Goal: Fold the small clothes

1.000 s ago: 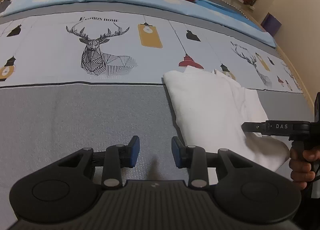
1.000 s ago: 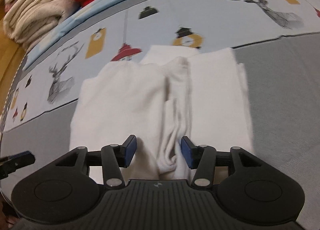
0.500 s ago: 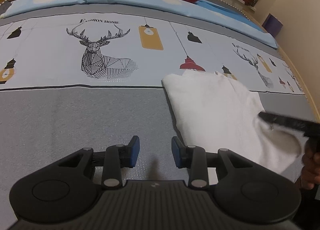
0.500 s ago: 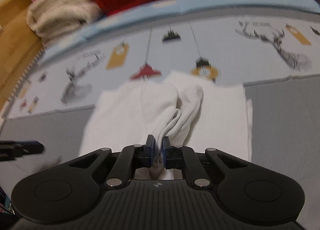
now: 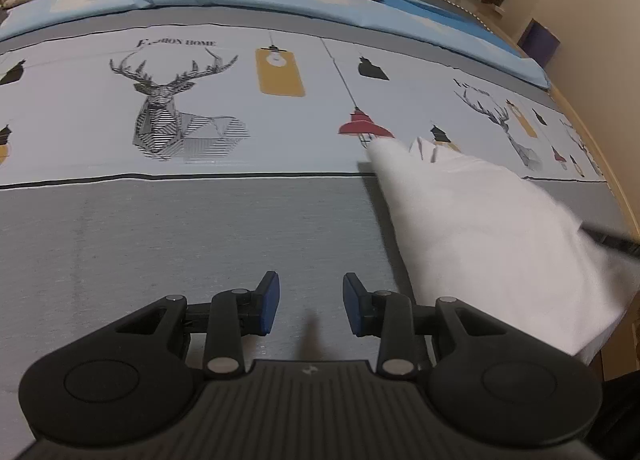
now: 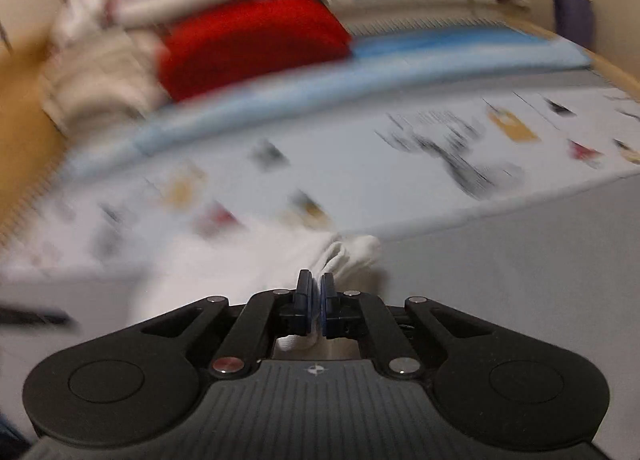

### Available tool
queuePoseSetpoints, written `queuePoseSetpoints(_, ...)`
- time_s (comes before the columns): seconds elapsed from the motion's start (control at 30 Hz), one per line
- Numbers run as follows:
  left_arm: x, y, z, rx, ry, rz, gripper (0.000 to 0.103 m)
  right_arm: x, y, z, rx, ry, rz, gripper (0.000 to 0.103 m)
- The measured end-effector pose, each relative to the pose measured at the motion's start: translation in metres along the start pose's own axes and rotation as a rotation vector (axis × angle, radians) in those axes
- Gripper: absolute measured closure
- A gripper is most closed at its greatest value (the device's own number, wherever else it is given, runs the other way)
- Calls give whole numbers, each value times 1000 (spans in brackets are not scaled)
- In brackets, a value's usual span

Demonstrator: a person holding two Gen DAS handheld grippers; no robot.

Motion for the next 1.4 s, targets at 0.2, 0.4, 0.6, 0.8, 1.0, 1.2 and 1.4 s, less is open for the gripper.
queuePoseSetpoints(0.2,16,2,10,-15,14,24,64,25,20,19,-139,112,-1,99)
queuePoseSetpoints(0.4,28,5,15,-26,30,39,64,39,8,12,-91,58,163,78)
queuePoseSetpoints(0.6,31,5,16,-27,42,29,64,37,6,9,-76,13,233,70)
queuePoseSetpoints(0.8,30,3,16,-28,50,32,64,37,-2,20,-74,-15,302,54)
queuePoseSetpoints(1.0,34,5,18,-37,65,47,64,34,-3,43,-126,-24,359,53)
queuePoseSetpoints(1.2,41,8,17,-38,80,58,57,17,1,68,-188,22,319,54)
queuePoseSetpoints(1.4,50,12,18,-48,100,102,56,-1,-14,56,-67,-3,231,101)
Point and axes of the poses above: each gripper's, at about its wrist camera, not at the fingertips, and z roughly the way its jaws point, x to its right, y to its underside, the point moved 7 cm from there along z, roughly the way its jaws point, and after that the axes turned 3 degrees about y, right-handed, at the moved point
